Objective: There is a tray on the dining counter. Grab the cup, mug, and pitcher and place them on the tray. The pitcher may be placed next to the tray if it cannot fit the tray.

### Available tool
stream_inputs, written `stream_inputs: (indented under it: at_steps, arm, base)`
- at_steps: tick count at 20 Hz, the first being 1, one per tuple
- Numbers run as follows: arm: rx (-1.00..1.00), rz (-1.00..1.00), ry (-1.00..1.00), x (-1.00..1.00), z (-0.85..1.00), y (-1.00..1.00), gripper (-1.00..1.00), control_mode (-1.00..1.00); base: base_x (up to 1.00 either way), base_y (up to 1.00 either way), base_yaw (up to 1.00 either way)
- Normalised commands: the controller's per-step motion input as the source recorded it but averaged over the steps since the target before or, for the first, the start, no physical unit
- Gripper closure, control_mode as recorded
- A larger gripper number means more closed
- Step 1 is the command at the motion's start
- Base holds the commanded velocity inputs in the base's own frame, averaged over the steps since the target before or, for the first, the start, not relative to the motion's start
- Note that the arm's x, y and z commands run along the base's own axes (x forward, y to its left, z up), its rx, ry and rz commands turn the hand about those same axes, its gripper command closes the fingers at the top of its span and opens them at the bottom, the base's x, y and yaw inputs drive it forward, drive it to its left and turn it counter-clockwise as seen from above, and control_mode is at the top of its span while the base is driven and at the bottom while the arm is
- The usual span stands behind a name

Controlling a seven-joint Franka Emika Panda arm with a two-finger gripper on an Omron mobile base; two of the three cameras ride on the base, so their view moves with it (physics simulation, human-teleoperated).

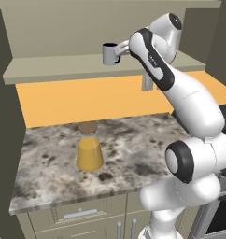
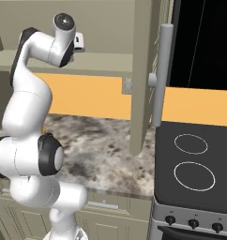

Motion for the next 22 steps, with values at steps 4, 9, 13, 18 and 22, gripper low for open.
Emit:
stream_inputs:
  at_steps: [4,9,13,18,22]
  arm:
    - [0.00,0.03,0.00,0.29,-0.19,0.00,-1.00,-1.00]
    - [0.00,0.02,0.00,0.33,-0.13,0.00,-1.00,-1.00]
    - [0.00,0.02,0.00,0.39,-0.01,0.00,-1.00,-1.00]
    - [0.00,0.02,0.00,0.38,0.00,0.00,-1.00,-1.00]
    - [0.00,0.02,0.00,0.33,0.00,0.00,-1.00,-1.00]
  base:
    - [0.00,0.00,0.00]
    - [0.00,0.00,0.00]
    - [0.00,0.00,0.00]
    - [0.00,0.00,0.00]
    - [0.00,0.00,0.00]
